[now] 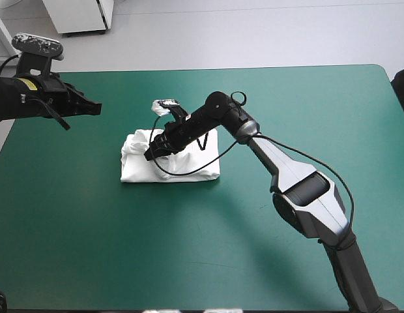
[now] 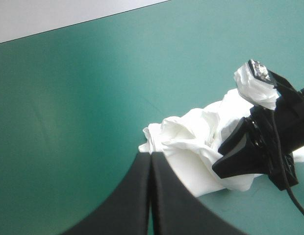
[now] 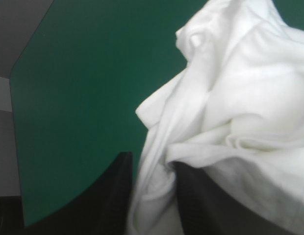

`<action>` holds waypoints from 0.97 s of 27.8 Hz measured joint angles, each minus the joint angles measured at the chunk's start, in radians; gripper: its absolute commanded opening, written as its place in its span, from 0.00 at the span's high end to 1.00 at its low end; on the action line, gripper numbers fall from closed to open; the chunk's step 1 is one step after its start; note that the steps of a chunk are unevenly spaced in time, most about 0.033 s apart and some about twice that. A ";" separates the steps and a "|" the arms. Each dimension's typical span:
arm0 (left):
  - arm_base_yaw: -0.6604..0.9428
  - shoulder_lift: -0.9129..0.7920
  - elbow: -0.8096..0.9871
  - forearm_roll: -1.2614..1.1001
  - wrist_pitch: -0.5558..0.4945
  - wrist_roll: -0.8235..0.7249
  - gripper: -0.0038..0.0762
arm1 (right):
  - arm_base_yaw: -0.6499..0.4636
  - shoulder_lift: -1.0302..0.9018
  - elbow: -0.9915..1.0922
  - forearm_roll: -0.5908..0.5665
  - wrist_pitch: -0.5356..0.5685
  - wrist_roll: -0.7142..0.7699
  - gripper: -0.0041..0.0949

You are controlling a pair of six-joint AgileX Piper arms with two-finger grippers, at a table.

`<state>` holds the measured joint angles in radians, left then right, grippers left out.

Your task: Fold the cloth

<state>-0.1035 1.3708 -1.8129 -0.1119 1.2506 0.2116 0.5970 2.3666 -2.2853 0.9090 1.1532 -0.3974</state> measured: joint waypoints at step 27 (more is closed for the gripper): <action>0.000 -0.212 0.167 0.015 0.002 -0.003 0.85 | -0.260 -0.398 0.253 -0.485 0.094 0.263 0.41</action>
<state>-0.1035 1.1589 -1.6461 -0.0969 1.2528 0.2087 0.3366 1.9686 -2.0325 0.4240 1.2468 -0.1343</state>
